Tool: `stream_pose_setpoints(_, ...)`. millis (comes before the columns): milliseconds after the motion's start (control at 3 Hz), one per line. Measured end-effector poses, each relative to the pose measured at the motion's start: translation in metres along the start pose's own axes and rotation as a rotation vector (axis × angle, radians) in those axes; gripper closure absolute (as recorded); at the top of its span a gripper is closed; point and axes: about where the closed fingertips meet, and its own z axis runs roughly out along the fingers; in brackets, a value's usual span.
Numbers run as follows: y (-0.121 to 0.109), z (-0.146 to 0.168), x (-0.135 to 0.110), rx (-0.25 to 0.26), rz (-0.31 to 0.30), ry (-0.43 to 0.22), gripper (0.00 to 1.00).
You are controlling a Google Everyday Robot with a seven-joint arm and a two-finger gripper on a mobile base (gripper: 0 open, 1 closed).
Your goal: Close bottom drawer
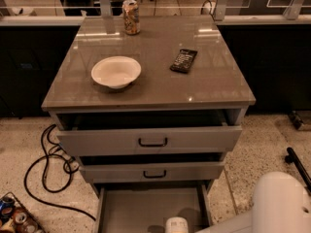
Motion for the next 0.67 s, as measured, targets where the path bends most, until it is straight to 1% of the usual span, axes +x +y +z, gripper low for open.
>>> stream_pose_setpoints(333, -0.0254, -0.0149, 0.0112, 0.062, 0.058, -0.021, 1.0)
stream_pose_setpoints(667, -0.0254, -0.0149, 0.0112, 0.062, 0.059, -0.021, 1.0)
